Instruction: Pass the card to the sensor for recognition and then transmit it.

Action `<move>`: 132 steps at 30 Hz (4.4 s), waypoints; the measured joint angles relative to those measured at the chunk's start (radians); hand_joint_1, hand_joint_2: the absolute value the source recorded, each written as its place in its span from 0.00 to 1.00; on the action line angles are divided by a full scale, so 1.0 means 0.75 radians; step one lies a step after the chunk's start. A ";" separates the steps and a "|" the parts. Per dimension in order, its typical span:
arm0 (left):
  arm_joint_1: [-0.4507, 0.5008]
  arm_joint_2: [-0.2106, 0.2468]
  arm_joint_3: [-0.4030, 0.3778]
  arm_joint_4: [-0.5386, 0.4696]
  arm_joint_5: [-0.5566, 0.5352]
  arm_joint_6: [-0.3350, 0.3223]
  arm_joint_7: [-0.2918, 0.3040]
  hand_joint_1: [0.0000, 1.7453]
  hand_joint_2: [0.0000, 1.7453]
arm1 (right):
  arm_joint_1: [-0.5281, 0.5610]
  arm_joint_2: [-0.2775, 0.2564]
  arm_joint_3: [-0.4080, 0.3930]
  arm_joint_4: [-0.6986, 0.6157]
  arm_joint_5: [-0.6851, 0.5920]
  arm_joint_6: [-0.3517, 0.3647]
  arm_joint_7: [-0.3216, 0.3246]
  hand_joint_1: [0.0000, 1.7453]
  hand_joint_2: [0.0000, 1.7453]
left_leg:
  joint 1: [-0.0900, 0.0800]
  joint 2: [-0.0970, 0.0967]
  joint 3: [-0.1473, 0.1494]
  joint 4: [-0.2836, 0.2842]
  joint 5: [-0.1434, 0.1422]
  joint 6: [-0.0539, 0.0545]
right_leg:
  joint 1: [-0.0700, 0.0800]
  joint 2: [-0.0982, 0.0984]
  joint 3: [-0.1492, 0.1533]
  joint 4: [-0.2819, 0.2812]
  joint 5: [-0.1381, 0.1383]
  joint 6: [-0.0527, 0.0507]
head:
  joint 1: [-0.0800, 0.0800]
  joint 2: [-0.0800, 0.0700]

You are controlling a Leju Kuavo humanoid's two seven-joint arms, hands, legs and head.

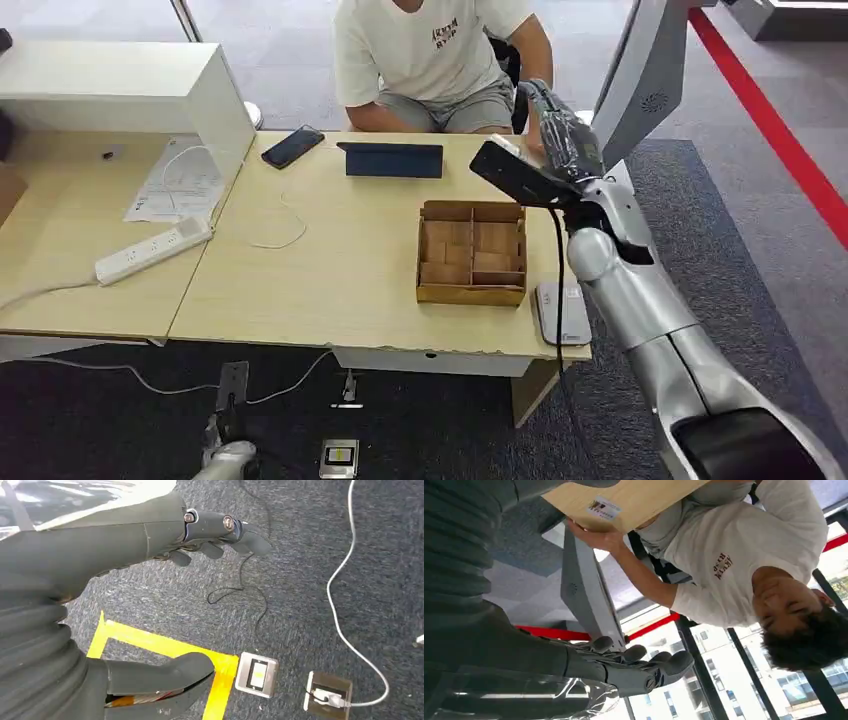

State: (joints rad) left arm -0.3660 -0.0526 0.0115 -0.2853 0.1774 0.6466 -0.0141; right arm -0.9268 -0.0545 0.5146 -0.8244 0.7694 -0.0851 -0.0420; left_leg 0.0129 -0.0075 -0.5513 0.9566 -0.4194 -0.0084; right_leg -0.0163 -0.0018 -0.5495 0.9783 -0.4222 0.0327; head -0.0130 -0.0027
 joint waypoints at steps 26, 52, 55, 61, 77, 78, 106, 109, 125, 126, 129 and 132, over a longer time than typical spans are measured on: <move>0.004 0.063 0.043 0.000 0.114 -0.129 -0.065 0.00 1.00 | 0.368 -0.022 0.341 -0.048 0.005 -0.015 -0.122 0.00 1.00 | 0.000 0.000 0.000 0.000 0.000 0.000 | 0.000 0.000 0.000 0.000 0.000 0.000 | 0.000 0.000; -0.008 0.115 0.018 0.003 0.187 -0.164 -0.051 0.00 1.00 | 0.344 -0.073 0.447 0.337 0.410 -0.545 0.094 0.00 1.00 | 0.000 0.000 -0.001 0.000 0.000 0.000 | 0.000 0.000 -0.001 0.000 0.000 0.000 | 0.000 0.000; -0.008 0.119 0.017 0.003 0.187 -0.164 -0.052 0.00 1.00 | 0.343 -0.073 0.451 0.366 0.408 -0.538 0.093 0.00 1.00 | 0.000 0.000 -0.001 0.000 0.000 0.000 | 0.000 0.000 -0.001 0.000 0.000 0.000 | 0.000 0.000; -0.009 0.125 0.011 0.003 0.179 -0.170 -0.052 0.00 1.00 | 0.343 -0.071 0.451 0.398 0.394 -0.512 0.103 0.00 1.00 | 0.000 0.000 -0.001 0.000 0.000 0.000 | 0.000 0.000 -0.001 0.000 0.000 0.000 | 0.000 0.001; -0.010 0.136 -0.003 0.006 0.171 -0.184 -0.018 0.00 1.00 | 0.334 -0.042 0.445 0.410 0.424 -0.485 0.081 0.00 1.00 | 0.000 0.000 -0.001 0.000 0.000 0.000 | 0.000 0.000 -0.001 0.000 0.000 0.000 | 0.000 0.000; -0.010 0.139 -0.007 0.007 0.171 -0.183 -0.015 0.00 1.00 | 0.331 -0.037 0.445 0.410 0.426 -0.479 0.078 0.00 1.00 | 0.000 0.000 -0.001 0.000 0.000 0.000 | 0.000 0.000 -0.001 0.000 0.000 0.000 | 0.000 0.000; 0.028 0.159 -0.016 0.010 0.219 -0.171 -0.036 0.00 1.00 | 0.314 0.013 0.439 0.421 0.422 -0.386 0.051 0.36 1.00 | 0.000 0.000 -0.001 0.000 0.000 0.000 | 0.000 0.000 -0.001 0.000 0.000 0.000 | 0.000 0.000; 0.028 0.159 -0.016 0.010 0.219 -0.171 -0.035 0.00 1.00 | 0.314 0.010 0.438 0.421 0.415 -0.389 0.047 0.00 1.00 | 0.000 0.000 -0.001 0.000 0.000 0.000 | 0.000 0.000 -0.001 0.000 0.000 0.000 | 0.000 0.000; 0.028 0.159 -0.016 0.010 0.233 -0.172 -0.024 0.00 1.00 | 0.307 0.010 0.435 0.421 0.404 -0.391 0.014 0.00 1.00 | 0.000 0.000 -0.001 0.000 0.000 0.000 | 0.000 0.000 -0.001 0.000 0.000 0.000 | 0.000 0.000; 0.028 0.159 -0.016 0.010 0.233 -0.172 -0.024 0.00 1.00 | 0.305 0.011 0.435 0.421 0.402 -0.391 0.013 0.00 1.00 | 0.000 0.000 -0.001 0.000 0.000 0.000 | 0.000 0.000 -0.001 0.000 0.000 0.000 | 0.000 0.000; 0.028 0.159 -0.016 0.010 0.235 -0.175 -0.024 0.00 1.00 | 0.301 0.011 0.435 0.421 0.402 -0.389 0.012 0.00 1.00 | 0.000 0.000 -0.001 0.000 0.000 0.000 | 0.000 0.000 -0.001 0.000 0.000 0.000 | 0.000 0.000; 0.027 0.159 -0.016 0.010 0.236 -0.178 -0.023 0.00 1.00 | 0.295 0.010 0.434 0.421 0.400 -0.389 0.015 0.00 1.00 | 0.000 0.000 -0.001 0.000 0.000 0.000 | 0.000 0.000 -0.001 0.000 0.000 0.000 | 0.000 0.000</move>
State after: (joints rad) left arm -0.3456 0.0668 -0.0004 -0.2777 0.3544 0.5131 -0.0317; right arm -0.7054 -0.0469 0.8404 -0.5085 1.0693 -0.3765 -0.0309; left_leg 0.0130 -0.0074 -0.5518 0.9564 -0.4196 -0.0085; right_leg -0.0162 -0.0017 -0.5503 0.9781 -0.4225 0.0328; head -0.0130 -0.0027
